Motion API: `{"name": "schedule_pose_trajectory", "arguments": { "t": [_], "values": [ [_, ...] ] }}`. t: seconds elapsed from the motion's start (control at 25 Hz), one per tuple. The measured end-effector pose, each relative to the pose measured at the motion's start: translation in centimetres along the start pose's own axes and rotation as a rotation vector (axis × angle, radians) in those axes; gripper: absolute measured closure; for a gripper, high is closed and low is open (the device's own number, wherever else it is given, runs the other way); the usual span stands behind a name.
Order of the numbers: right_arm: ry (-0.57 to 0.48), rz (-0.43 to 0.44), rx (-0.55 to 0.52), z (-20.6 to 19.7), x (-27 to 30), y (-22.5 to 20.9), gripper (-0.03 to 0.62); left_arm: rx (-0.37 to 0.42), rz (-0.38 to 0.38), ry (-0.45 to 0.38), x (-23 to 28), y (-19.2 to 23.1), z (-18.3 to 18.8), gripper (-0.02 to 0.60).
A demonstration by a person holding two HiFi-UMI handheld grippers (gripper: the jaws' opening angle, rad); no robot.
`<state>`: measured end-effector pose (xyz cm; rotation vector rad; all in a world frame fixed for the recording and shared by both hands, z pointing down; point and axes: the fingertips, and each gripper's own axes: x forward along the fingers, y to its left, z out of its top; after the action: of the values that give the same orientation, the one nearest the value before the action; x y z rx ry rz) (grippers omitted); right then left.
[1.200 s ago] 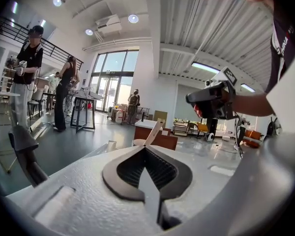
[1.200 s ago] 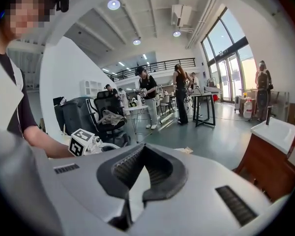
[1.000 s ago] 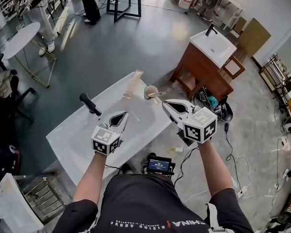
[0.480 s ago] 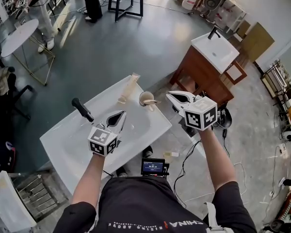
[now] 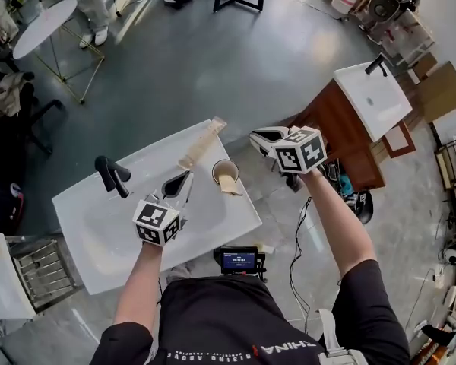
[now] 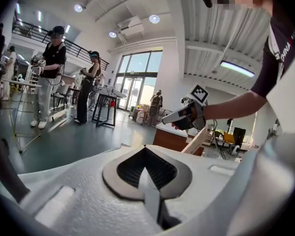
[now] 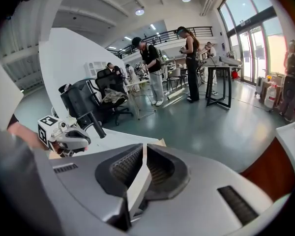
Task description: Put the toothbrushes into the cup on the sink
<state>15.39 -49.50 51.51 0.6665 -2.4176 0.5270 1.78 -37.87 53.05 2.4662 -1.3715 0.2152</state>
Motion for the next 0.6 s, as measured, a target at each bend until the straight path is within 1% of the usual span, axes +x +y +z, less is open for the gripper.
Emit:
{"name": "schedule_pose_trajectory", "arguments": {
  "t": [0.28, 0.44, 0.6],
  "values": [
    [0.082, 0.135, 0.005, 0.1, 7.8, -4.2, 0.507, -0.036, 0.083, 0.045, 1.9, 1.3, -1.6, 0.578],
    [0.123, 0.192, 0.007, -0.4, 11.7, -5.7, 0.483, -0.054, 0.128, 0.068, 2.1, 2.4, -2.7, 0.578],
    [0.171, 0.274, 0.055, -1.3, 14.8, -6.2, 0.467, -0.066, 0.171, 0.079, 2.0, 3.4, -3.1, 0.578]
  ]
}}
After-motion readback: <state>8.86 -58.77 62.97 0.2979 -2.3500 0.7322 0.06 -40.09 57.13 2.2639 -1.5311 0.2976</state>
